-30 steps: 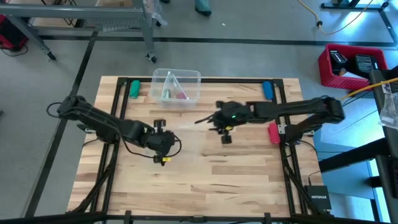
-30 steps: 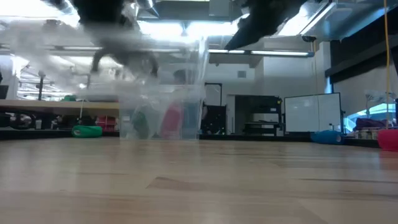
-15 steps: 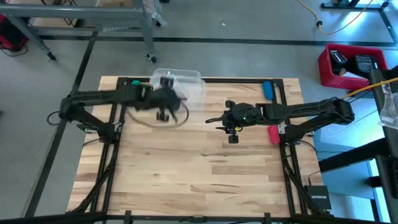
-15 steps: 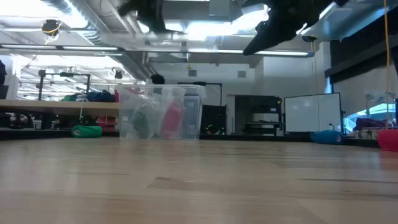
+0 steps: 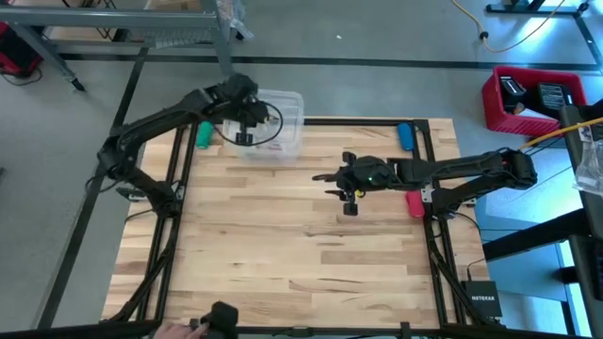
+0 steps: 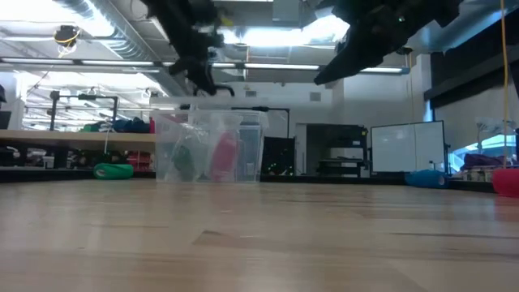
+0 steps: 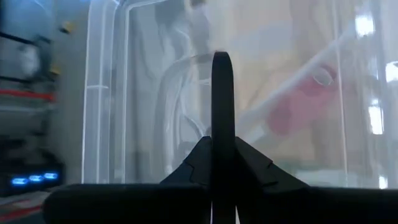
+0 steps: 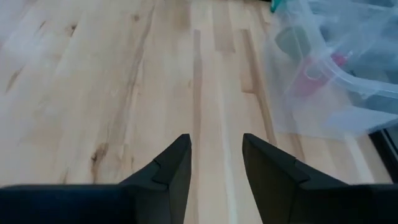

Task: Roll bandage
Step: Close the cover of the container

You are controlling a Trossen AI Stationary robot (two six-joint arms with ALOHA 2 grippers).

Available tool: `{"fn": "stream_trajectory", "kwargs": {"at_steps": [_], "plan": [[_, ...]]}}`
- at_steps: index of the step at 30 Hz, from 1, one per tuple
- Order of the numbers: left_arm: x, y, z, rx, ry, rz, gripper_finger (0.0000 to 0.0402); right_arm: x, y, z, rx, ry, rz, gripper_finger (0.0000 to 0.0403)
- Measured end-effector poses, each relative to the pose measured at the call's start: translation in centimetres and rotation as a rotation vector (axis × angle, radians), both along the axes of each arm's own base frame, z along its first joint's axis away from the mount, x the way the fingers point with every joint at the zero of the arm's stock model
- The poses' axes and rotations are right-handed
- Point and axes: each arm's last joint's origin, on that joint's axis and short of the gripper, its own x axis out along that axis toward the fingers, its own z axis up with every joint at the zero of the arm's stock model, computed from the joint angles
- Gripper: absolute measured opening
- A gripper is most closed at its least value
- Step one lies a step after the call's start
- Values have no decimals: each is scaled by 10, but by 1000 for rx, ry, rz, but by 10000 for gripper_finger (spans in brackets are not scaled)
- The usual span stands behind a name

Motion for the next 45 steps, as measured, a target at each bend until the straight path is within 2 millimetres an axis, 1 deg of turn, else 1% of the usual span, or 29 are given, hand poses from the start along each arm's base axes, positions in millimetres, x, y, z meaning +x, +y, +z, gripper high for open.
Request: {"fn": "stream_trajectory", "kwargs": {"at_steps": [3, 8, 10, 14, 17, 25, 31, 36, 45], "plan": [[8, 10, -18, -67, 23, 12, 25, 0, -5, 0, 16, -1, -17, 147], [20, 10, -33, -107, 65, 1, 22, -1, -10, -1, 39, 0, -36, 147], [21, 9, -34, -114, 57, 9, 24, -1, -10, -1, 39, 6, -36, 147], [20, 3, -27, -117, 28, 26, 27, -1, -10, -1, 39, 6, -35, 147], [18, 2, -27, -134, 43, 41, 25, -1, -10, -1, 39, 5, -35, 147], [13, 5, -29, -143, 67, 90, 32, -1, -10, -1, 40, 11, -34, 147], [12, 12, -38, -166, 100, 116, 30, -3, -10, -3, 41, 34, -34, 147], [11, 16, -40, -172, 97, 146, 37, -3, -9, -3, 58, 37, -12, 147], [14, 18, -39, -159, 67, 143, 39, -2, -9, -3, 61, 31, -6, 147]]}}
